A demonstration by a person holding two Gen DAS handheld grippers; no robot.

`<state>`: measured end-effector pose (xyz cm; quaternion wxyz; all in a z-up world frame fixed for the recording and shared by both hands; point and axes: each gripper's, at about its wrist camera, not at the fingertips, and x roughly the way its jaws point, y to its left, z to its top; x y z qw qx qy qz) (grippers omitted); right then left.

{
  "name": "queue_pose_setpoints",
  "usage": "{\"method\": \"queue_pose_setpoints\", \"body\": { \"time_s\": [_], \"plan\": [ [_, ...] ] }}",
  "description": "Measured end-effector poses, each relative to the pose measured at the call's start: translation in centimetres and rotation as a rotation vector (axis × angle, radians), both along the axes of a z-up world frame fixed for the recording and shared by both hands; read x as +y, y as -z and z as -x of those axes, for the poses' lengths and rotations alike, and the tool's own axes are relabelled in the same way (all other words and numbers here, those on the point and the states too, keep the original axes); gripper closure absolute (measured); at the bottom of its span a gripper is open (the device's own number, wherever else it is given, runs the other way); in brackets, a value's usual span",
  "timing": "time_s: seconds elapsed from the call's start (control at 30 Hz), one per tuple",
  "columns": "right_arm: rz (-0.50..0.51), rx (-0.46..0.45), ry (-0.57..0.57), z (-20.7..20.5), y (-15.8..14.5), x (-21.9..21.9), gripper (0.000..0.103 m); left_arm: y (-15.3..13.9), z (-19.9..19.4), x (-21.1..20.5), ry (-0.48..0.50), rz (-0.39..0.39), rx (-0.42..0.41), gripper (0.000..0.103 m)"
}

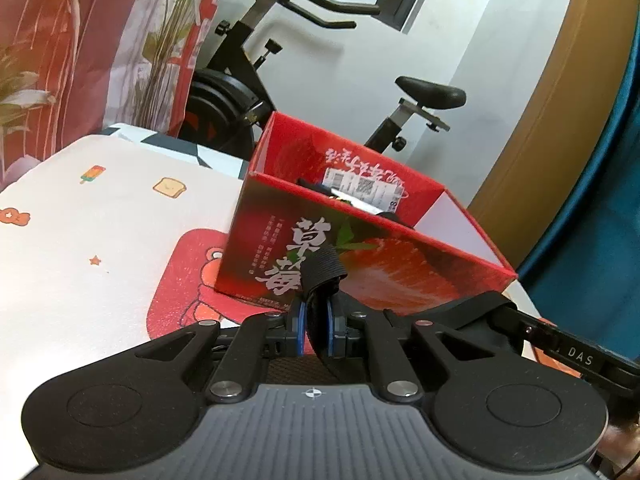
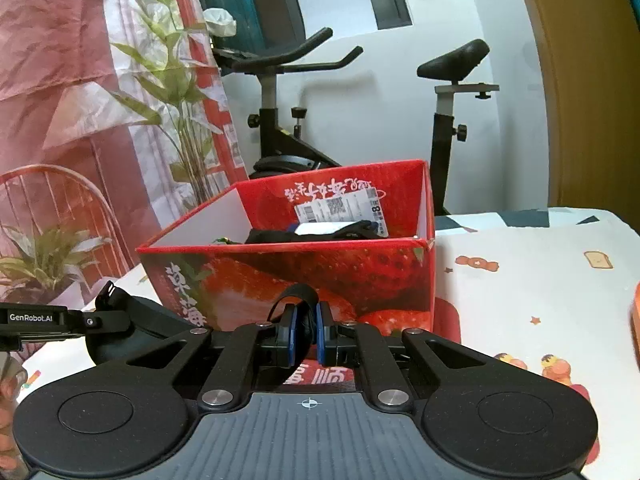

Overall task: Organize soft objects
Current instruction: 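Lift the black eye mask and carry it over the red box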

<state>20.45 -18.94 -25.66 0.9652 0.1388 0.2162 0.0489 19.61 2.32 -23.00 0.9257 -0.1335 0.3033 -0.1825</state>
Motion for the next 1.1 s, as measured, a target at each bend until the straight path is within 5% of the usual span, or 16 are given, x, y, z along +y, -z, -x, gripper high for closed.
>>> {"method": "queue_pose_setpoints", "body": {
  "time_s": [0.3, 0.6, 0.87, 1.1],
  "plan": [
    [0.024, -0.093, -0.028, 0.4, -4.5, 0.0, 0.094, -4.5, 0.2, 0.4, 0.010, 0.037, -0.140, 0.093],
    [0.117, -0.114, -0.066, -6.0, -9.8, -1.0, 0.094, -8.7, -5.0, -1.4, 0.048, 0.017, -0.256, 0.094],
    [0.242, -0.051, -0.053, -14.2, -10.2, -0.7, 0.094, -8.7, -12.0, -4.3, 0.015, -0.059, -0.268, 0.094],
    [0.341, 0.013, -0.056, -18.9, -7.6, 0.0, 0.094, -5.8, -16.5, -6.7, 0.055, -0.141, -0.173, 0.094]
  ]
}}
